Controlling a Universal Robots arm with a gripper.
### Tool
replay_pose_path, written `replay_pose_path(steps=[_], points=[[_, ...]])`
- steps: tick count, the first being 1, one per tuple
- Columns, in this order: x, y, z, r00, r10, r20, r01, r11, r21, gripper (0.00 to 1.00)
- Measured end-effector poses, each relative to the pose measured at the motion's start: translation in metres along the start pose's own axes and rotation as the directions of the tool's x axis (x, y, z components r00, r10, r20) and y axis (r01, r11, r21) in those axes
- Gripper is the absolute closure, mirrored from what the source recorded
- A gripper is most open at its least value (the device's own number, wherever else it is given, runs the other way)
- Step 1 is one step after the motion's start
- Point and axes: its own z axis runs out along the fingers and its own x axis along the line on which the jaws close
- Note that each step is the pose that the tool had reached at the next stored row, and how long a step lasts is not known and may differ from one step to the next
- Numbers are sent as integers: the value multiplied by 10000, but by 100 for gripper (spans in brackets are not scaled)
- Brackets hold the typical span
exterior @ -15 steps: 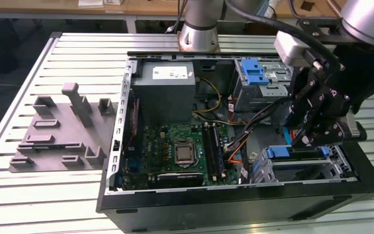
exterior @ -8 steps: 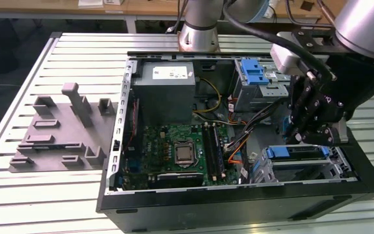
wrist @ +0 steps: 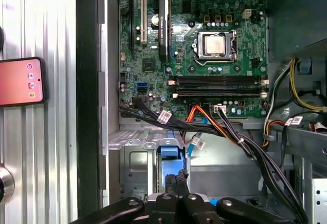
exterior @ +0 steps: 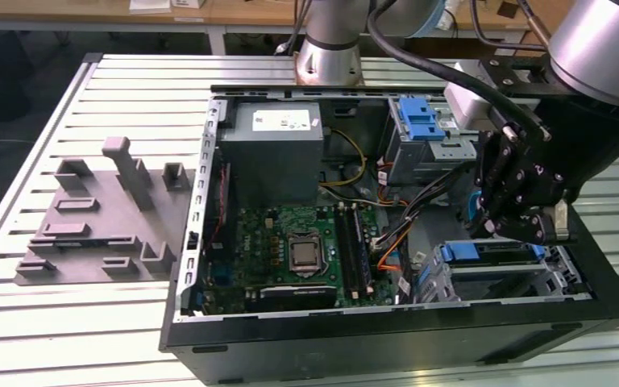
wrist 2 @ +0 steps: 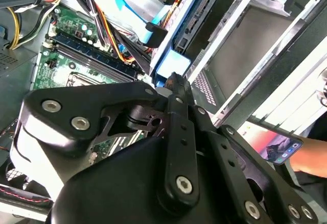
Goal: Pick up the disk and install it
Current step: 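Insert the first disk wire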
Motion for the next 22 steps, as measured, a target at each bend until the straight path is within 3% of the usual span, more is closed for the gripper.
replay_pose_path(steps=[1, 13, 15, 22], points=[[0, 0, 0, 10000, 0, 26, 0, 10000, -1, 89], [0, -13, 0, 10000, -2, 46, 2, 10000, -1, 89], [-2, -75, -1, 10000, 0, 46, 0, 10000, -2, 89], [-12, -389, -4, 10000, -1, 46, 1, 10000, -1, 89]])
